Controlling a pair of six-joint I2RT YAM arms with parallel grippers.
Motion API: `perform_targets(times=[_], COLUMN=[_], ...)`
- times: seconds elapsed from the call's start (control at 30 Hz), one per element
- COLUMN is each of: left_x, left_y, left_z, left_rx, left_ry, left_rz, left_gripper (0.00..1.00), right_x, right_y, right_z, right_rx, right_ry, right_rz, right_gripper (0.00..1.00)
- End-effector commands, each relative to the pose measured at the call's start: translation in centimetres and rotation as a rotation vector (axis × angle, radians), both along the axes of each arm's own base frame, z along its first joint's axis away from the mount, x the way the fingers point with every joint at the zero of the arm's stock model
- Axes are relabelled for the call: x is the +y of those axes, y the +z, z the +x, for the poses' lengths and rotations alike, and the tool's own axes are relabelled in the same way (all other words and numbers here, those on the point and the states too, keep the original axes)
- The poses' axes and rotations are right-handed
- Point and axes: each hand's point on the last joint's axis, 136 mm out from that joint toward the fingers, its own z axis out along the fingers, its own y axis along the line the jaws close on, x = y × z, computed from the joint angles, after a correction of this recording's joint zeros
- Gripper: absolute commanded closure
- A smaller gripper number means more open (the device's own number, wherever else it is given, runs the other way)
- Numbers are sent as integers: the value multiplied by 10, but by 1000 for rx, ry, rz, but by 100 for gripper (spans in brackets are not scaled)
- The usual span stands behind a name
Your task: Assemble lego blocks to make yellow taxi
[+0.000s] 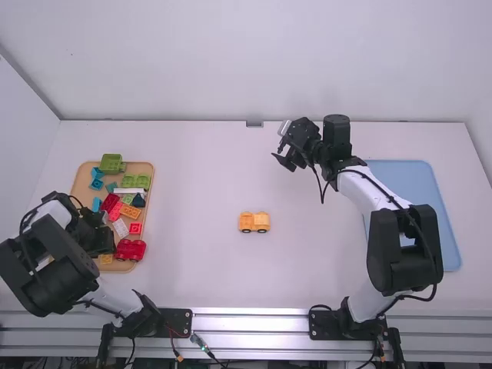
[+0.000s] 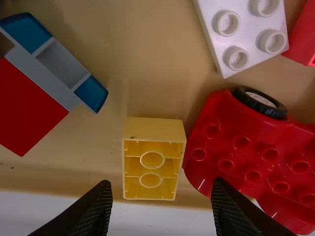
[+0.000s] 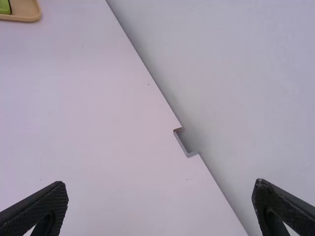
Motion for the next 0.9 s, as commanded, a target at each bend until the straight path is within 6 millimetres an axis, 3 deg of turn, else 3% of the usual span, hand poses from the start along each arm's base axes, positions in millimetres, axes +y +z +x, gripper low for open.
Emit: perform_targets(times=[0.0,0.37,0.87], left_x=[4,13,12], left_y=[1,-1,-21], left_z=[-2,0,-1], left_rx=[6,-3,32], left_ry=[-4,-22,-39], left_rz=[2,36,0], left_gripper=[47,50,54], right_x=[4,5,4], right_y=[18,18,19], right_z=[6,5,6], right_rx=[-36,-34,-24], right_ry=[8,10,-4], right_rz=[15,15,27], right_gripper=[1,1,1])
